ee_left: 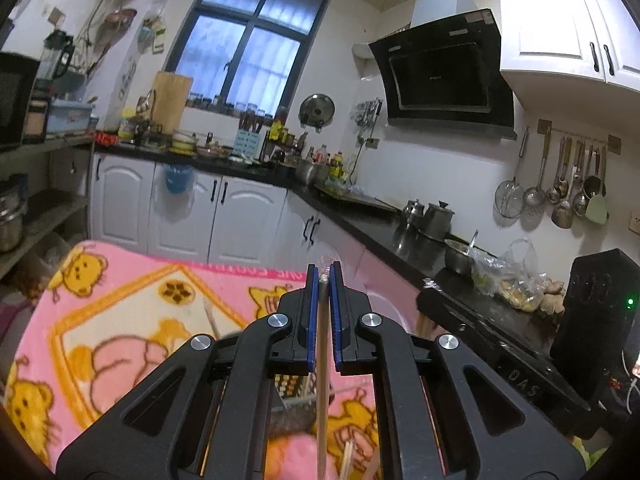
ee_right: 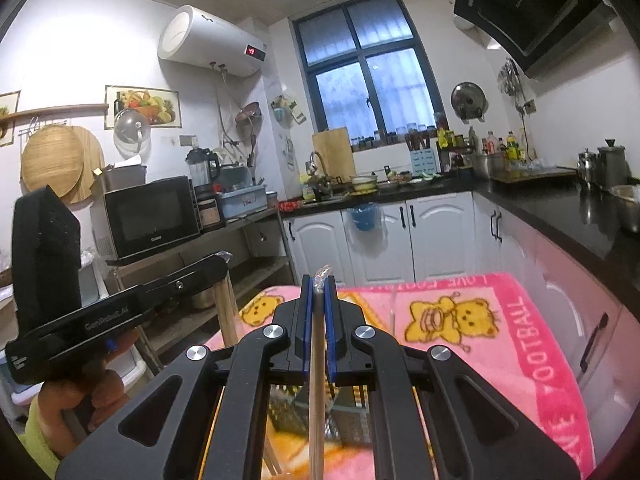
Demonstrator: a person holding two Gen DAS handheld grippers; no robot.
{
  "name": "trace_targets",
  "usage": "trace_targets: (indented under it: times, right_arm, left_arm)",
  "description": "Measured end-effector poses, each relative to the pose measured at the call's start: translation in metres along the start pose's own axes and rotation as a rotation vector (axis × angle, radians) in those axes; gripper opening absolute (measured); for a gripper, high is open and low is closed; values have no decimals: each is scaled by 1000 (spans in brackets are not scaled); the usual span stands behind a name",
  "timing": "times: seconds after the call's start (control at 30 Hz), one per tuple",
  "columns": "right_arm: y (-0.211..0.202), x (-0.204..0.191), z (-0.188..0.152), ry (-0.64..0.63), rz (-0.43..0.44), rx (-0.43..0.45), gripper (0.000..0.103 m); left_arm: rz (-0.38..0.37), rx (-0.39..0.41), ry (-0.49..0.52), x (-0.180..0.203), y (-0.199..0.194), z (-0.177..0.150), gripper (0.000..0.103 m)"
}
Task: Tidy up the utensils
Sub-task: 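Lift both held chopsticks and carry them above the green caddy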
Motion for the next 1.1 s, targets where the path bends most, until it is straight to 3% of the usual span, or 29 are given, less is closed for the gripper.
trace_targets:
  times: [0.5, 0.8, 1.1]
  right_arm:
    - [27, 6, 47, 7, -30, 100, 6]
    - [48, 15, 54, -11, -85, 153, 6]
    - [81, 28, 39, -27, -179, 160, 6]
  left_arm:
    - [90, 153, 19, -16, 8, 47, 3]
    - [139, 188, 49, -18, 27, 42, 3]
    - [165, 193, 84, -24, 50, 22, 3]
Point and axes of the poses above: each gripper's, at about its wrist camera, not at the fingertips, and y roughly the way its jaws point, x to its right, z to its top, the point moved 4 cm from there along y, roughly the way its jaws point, and after that the axes turned 13 degrees about -x, right-handed, at the moved point
